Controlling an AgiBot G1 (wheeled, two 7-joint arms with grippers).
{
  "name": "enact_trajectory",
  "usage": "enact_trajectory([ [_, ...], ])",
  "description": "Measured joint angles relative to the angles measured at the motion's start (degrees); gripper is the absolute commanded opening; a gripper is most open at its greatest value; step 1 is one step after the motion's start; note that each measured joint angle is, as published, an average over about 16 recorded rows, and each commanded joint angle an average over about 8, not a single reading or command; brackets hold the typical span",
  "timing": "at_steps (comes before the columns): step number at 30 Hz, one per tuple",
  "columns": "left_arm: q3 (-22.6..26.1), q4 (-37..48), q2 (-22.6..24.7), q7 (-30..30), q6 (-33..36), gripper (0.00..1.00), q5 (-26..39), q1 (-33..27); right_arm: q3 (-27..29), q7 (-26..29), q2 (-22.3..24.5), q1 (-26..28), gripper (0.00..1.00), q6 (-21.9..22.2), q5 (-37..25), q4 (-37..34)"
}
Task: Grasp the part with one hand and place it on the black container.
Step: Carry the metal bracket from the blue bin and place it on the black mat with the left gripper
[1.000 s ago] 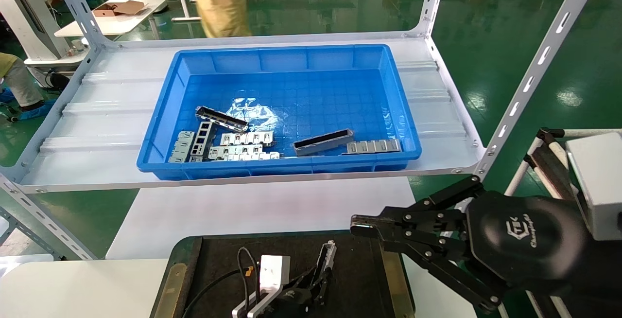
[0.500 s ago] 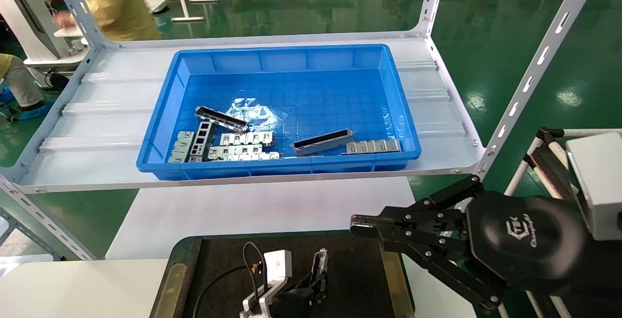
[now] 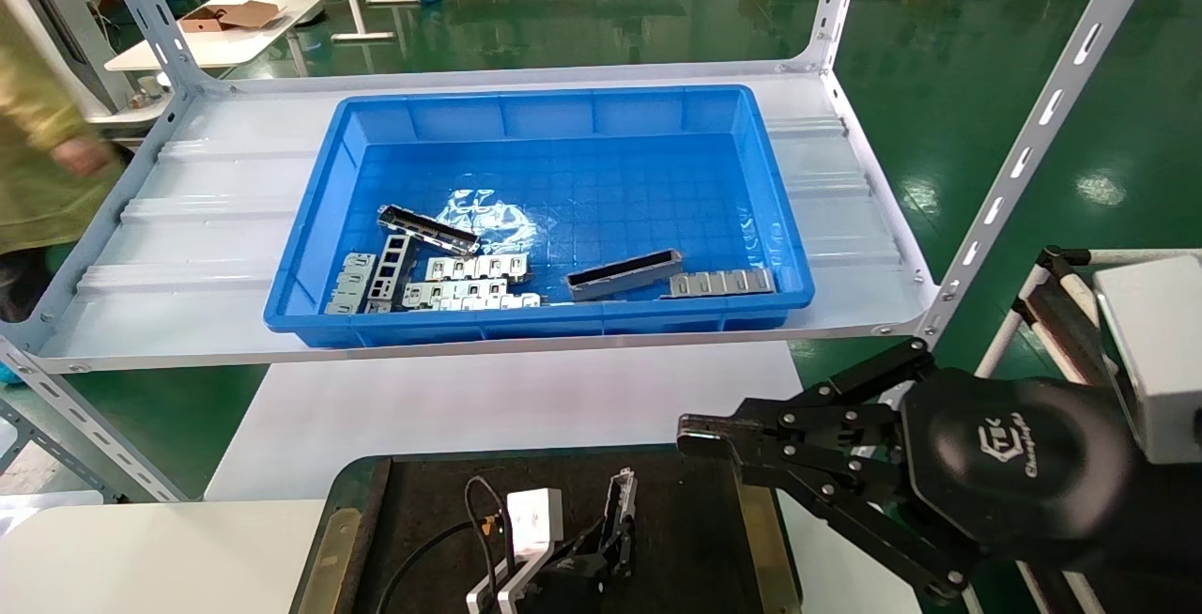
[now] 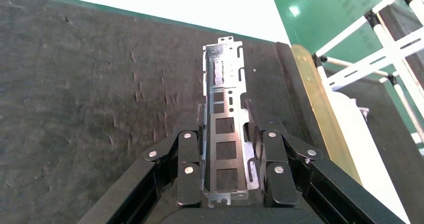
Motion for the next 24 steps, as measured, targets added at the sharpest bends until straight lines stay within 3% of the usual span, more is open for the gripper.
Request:
enact_trajectory([
  [20,-4.9,8.3,4.7,-7.4,3.1,0.00,12.3,3.8,-0.1,0.0,0.0,0.0,0.01,0.0,0.0,0.0],
  [22,-5.2,9.1,5.0,-8.3,3.5,0.05,13.3,4.0,-0.1,0.0,0.0,0.0,0.08,0.0,0.0,0.0],
  [24,-5.5,9.7,5.3,-9.1,3.9,0.13,14.3,4.2,-0.1,0.0,0.0,0.0,0.33,0.0,0.1,0.0],
])
